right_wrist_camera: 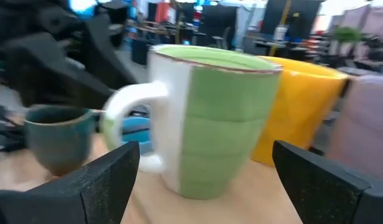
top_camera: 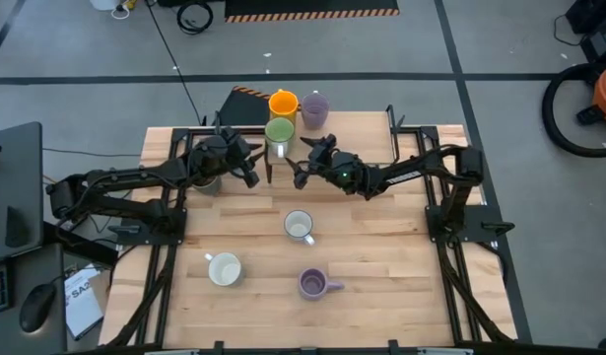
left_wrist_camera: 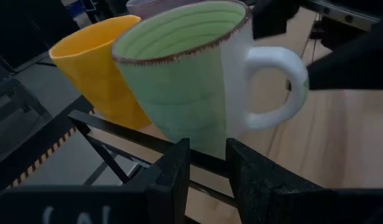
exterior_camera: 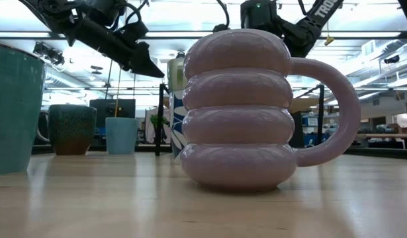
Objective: Place coffee mugs
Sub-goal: Adjust the green mug on the shelf, then put the blue mug on the shelf
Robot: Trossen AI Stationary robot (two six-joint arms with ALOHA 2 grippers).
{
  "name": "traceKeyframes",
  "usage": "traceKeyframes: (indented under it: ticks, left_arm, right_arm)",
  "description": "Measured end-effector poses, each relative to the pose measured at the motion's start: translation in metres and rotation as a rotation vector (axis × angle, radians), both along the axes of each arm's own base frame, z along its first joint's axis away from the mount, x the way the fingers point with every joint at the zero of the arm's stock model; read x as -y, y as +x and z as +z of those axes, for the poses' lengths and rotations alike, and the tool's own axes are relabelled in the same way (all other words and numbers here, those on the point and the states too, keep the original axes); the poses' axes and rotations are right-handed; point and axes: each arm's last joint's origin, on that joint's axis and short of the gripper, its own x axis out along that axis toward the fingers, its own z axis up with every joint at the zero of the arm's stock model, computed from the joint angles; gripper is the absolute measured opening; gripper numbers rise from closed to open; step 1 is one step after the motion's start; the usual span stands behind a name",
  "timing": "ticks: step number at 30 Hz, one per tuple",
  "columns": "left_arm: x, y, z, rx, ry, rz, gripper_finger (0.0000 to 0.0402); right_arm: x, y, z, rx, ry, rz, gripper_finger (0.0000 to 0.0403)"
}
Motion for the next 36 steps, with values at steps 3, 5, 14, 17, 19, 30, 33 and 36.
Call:
traceKeyframes:
  ticks: [3,5,14,17,19,30,33,36]
  left_arm:
    - [0.002,0.000,-0.002,-0.014,-0.014,-0.004,0.0110]
    - [0.004,0.000,-0.003,-0.019,-0.032,-0.008,0.0110]
    - [0.036,-0.012,0.004,-0.041,-0.135,-0.128,0.0110]
    - [0.047,-0.016,0.008,-0.005,-0.207,-0.185,0.0110]
    - [0.054,-0.018,0.007,-0.013,-0.268,-0.217,0.0110]
    - [0.090,-0.016,0.000,-0.037,-0.497,-0.332,0.0110]
    - [0.100,-0.016,0.000,-0.031,-0.533,-0.348,0.0110]
    - [0.108,-0.016,0.000,-0.021,-0.561,-0.339,0.0110]
  right_arm:
    - [-0.002,-0.003,0.004,-0.038,-0.023,-0.048,0.0373]
    - [-0.005,-0.004,0.005,-0.073,-0.025,-0.059,0.0373]
    - [-0.030,-0.022,0.028,-0.200,0.020,0.043,0.0373]
    - [-0.041,-0.029,0.035,-0.229,0.078,0.123,0.0373]
    - [-0.049,-0.033,0.036,-0.250,0.111,0.180,0.0373]
    - [-0.110,-0.042,0.029,-0.413,0.170,0.495,0.0373]
    - [-0.122,-0.043,0.035,-0.499,0.192,0.491,0.0373]
    - [-0.132,-0.041,0.046,-0.541,0.185,0.464,0.0373]
